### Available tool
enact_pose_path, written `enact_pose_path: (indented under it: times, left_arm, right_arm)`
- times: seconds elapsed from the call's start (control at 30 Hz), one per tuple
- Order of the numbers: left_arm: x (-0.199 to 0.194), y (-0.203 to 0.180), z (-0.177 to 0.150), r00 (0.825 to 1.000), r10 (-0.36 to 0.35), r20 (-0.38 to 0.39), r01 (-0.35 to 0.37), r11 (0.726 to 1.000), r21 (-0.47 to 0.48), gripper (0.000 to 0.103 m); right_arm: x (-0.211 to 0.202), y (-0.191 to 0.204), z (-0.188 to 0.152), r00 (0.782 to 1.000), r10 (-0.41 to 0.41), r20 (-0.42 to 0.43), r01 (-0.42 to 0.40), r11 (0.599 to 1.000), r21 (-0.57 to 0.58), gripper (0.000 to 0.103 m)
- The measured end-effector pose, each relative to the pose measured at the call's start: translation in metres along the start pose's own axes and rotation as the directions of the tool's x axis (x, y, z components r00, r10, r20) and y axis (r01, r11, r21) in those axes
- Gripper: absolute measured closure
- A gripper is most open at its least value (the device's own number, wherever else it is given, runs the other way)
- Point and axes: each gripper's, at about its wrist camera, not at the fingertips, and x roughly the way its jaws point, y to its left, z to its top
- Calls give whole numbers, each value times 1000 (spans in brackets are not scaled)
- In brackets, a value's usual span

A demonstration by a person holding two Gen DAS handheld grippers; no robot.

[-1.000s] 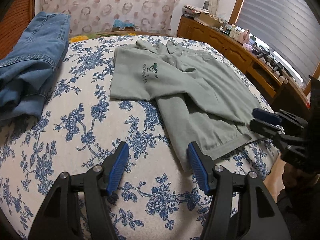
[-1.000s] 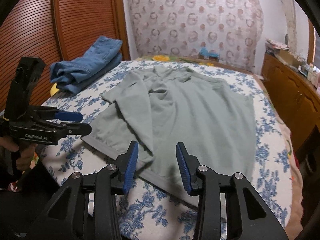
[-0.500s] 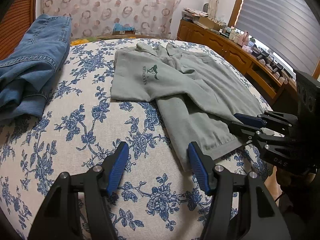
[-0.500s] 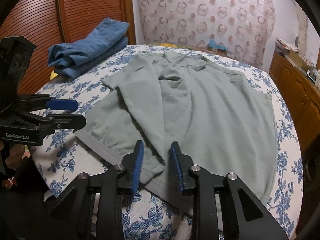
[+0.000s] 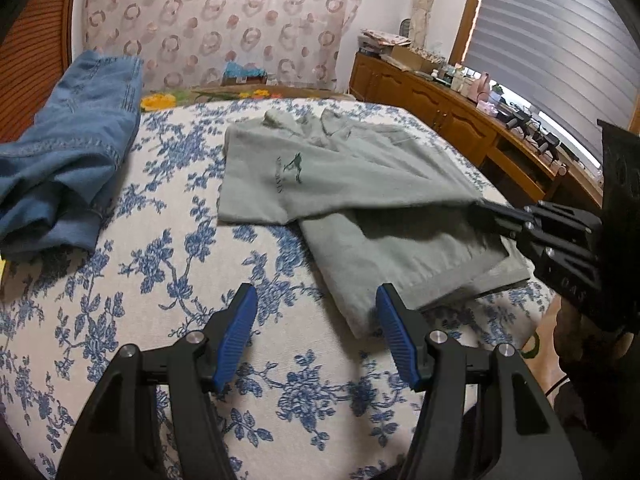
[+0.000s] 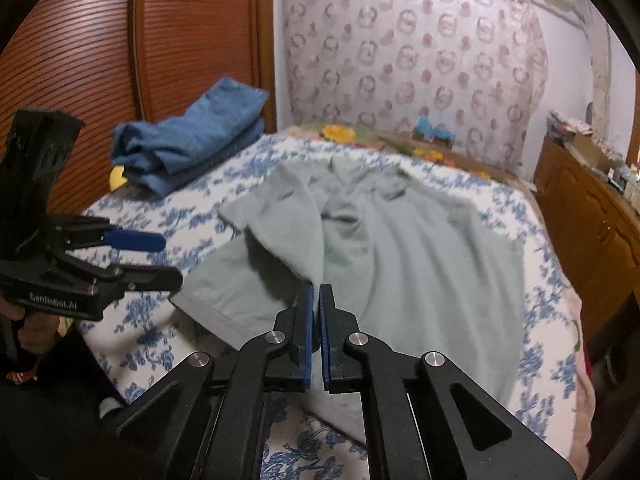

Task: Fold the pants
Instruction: 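Lift that side with the right tool and fold it over the shirt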

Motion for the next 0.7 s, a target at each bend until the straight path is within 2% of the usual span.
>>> enact_pose_path:
  times: [0.2, 0.37, 0.7]
  left_arm:
    - [-10, -12, 8, 999, -16, 30, 15, 999, 28, 42]
    - [-14, -18, 13, 999, -13, 42, 11, 999, 46, 42]
    - [-12, -29, 14, 999, -16, 37, 13, 998, 65, 42]
  right_arm:
    - [-19, -3, 12, 998, -25, 51, 26, 1000, -13, 102]
    - [-38, -1, 21, 992, -74, 104, 81, 995, -64, 102]
    - [-63, -20, 27, 982, -126, 144, 134, 990, -47, 102]
